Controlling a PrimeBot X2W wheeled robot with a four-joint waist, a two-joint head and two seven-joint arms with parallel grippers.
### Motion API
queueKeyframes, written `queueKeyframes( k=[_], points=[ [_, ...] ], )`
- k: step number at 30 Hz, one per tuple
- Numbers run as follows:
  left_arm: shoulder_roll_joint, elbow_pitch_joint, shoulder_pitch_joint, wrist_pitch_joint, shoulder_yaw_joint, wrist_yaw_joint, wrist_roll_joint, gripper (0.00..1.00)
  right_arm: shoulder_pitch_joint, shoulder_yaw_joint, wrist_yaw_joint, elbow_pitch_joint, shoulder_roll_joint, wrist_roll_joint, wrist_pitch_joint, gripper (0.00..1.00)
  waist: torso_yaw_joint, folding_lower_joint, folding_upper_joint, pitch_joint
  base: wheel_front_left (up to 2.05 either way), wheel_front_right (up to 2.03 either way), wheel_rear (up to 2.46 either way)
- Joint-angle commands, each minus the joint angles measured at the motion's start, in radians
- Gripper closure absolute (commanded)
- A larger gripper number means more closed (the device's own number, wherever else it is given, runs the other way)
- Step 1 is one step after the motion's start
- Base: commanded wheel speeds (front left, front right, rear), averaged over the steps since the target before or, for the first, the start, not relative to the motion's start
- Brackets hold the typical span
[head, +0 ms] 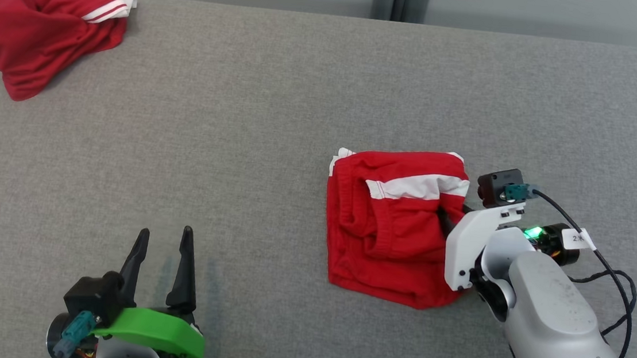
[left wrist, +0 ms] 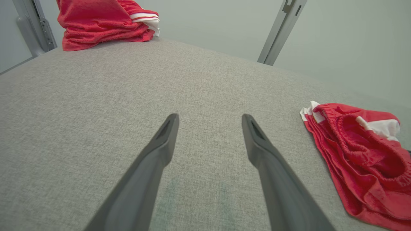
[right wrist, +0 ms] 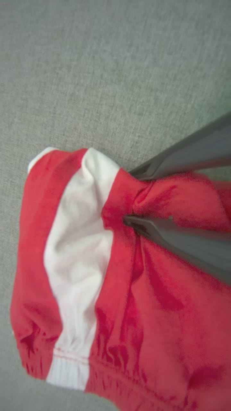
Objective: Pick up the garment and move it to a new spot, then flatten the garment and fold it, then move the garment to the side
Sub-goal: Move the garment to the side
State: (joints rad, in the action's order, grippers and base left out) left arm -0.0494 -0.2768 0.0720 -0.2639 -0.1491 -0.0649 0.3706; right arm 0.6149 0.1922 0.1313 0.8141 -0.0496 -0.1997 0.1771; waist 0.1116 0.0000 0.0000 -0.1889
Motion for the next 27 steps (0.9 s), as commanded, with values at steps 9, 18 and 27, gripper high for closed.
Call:
queueKeyframes(
  k=[9,18,27],
  points=[
    [-0.002,0.025,0.029,-0.001,0.024,-0.005,-0.039,0.0,0.054,0.016,-0.002,0.031,-0.008,0.011,-0.064,1.0,-0.125,0.0,0.0,-0.016,0.0,0.0,0.0],
    [-0.004,0.046,0.08,-0.001,0.038,-0.032,-0.103,0.0,0.118,-0.069,-0.001,0.025,-0.05,0.061,-0.122,1.0,-0.34,0.0,0.0,-0.096,0.0,0.0,0.0],
    [-0.048,0.033,0.145,-0.001,0.0,-0.049,-0.15,0.0,0.157,-0.171,-0.001,0.04,-0.05,0.066,-0.188,1.0,-0.508,0.0,0.0,-0.188,0.0,0.0,0.0]
  ],
)
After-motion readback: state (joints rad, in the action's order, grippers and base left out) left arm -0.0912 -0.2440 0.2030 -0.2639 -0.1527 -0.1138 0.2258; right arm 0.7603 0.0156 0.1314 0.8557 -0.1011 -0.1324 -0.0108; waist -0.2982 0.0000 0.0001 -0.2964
